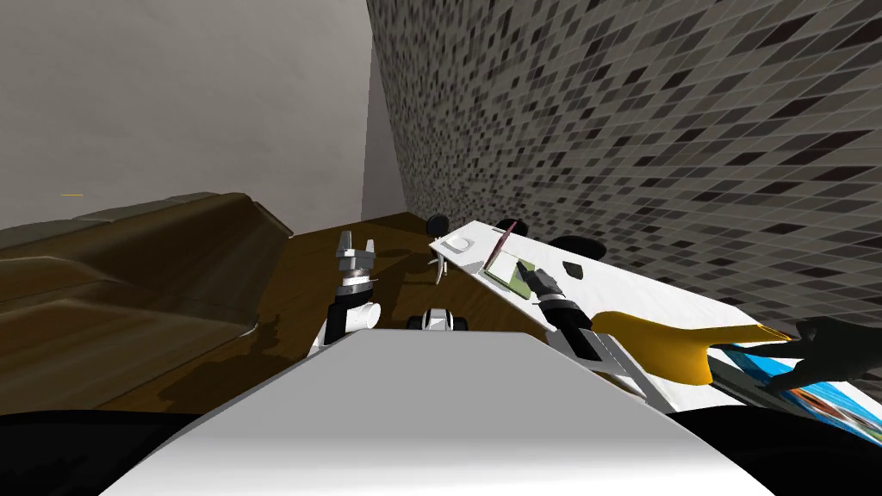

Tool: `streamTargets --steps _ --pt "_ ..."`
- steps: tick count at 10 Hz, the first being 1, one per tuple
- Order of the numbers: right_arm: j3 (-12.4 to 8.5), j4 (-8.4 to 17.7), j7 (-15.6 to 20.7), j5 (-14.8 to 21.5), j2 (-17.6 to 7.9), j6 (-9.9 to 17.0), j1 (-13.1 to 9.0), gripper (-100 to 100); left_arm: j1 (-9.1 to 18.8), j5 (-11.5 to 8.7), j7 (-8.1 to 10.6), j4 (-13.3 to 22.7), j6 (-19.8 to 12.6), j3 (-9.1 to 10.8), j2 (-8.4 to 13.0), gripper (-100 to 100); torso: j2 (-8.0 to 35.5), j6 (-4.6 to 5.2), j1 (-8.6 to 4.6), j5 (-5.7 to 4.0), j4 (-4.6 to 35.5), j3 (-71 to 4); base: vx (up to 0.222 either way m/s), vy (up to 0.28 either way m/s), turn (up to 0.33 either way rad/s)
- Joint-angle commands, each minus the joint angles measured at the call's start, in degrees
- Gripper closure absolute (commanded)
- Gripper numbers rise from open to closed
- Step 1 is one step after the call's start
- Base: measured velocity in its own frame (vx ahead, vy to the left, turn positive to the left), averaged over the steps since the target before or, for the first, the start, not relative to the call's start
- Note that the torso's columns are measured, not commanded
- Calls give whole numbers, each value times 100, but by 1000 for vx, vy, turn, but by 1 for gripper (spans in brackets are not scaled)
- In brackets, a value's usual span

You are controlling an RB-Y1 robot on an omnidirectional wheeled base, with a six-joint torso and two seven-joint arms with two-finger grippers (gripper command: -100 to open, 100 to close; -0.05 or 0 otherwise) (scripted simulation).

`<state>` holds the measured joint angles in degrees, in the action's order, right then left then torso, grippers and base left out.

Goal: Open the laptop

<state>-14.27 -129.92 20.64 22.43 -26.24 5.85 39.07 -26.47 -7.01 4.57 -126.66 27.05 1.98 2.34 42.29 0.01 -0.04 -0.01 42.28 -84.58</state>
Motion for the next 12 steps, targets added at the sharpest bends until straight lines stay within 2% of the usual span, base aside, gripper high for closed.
streamTargets --steps 1,7,12 --pt "-333 266 350 247 -388 324 104 -100 -1 0 0 0 0 0 0 0 -13 -1 10 2 -3 -6 231 268 -124" --pt "-909 606 1103 808 -1182 1163 372 -100 1 0 0 0 0 0 0 0 11 -2 9 2 4 8 175 256 -121" --pt "-1265 800 1569 1156 -1705 1680 542 -100 1 0 0 0 0 1 1 0 1 -2 -12 -4 1 2 117 215 -96"
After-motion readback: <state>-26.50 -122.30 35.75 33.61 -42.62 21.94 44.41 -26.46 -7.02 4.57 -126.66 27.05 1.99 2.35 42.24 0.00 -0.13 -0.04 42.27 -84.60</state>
